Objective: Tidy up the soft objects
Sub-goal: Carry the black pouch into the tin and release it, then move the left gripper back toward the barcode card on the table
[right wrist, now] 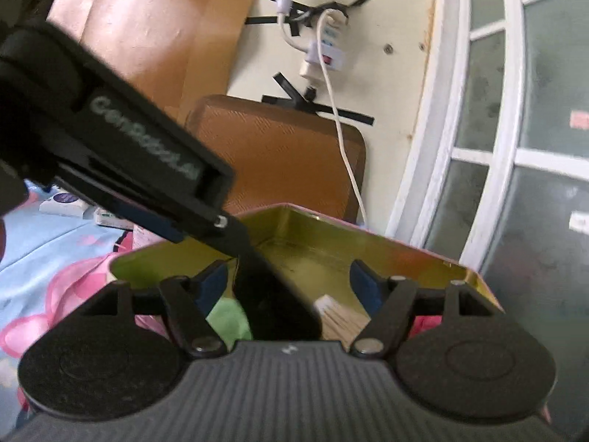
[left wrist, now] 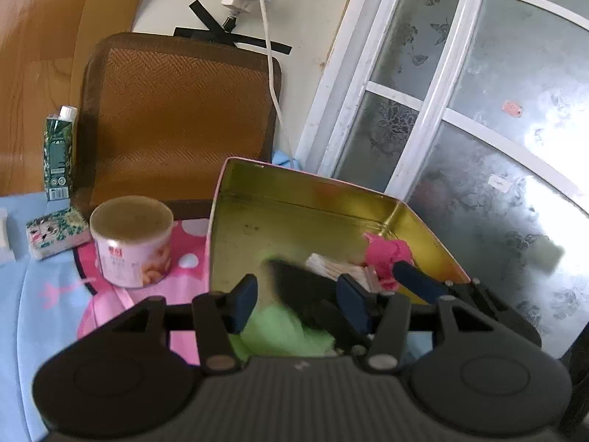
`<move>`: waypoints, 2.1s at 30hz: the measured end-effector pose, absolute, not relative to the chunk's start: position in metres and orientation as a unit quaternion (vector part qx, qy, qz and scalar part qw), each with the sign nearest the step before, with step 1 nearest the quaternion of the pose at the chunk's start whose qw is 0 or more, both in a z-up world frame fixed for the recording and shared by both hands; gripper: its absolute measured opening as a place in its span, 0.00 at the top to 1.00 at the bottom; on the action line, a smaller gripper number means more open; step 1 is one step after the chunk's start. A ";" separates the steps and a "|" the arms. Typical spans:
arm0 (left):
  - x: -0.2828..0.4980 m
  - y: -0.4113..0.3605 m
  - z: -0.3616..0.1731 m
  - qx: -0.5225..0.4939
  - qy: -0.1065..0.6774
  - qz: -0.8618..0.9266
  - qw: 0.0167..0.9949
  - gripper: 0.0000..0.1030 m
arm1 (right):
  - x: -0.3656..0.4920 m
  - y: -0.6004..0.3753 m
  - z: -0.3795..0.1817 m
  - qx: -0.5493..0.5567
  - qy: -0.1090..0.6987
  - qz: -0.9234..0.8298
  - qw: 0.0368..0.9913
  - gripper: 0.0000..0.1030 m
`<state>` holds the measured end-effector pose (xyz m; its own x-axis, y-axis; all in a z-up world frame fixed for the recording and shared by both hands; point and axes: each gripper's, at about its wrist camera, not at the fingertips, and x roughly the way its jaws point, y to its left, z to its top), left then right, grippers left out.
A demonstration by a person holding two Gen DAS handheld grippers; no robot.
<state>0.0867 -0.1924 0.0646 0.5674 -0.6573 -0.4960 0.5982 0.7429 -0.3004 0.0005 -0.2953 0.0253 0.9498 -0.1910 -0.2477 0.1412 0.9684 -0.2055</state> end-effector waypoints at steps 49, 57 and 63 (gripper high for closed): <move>0.038 0.055 0.015 -0.042 0.269 -0.135 0.953 0.42 | -0.022 -0.167 0.031 0.041 0.151 0.013 0.988 0.36; 0.045 0.081 0.013 -0.072 0.238 -0.105 0.963 0.41 | 0.096 -0.135 0.051 0.032 0.206 0.080 0.975 0.36; 0.034 0.070 0.016 -0.035 0.195 -0.113 0.974 0.41 | 0.238 -0.141 0.049 0.044 0.325 0.035 0.944 0.26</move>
<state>0.0338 0.0704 0.0159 0.8981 -0.2343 -0.3723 0.2074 0.9719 -0.1115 0.2384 -0.1408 0.0486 0.7863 0.0944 -0.6105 -0.0376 0.9937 0.1053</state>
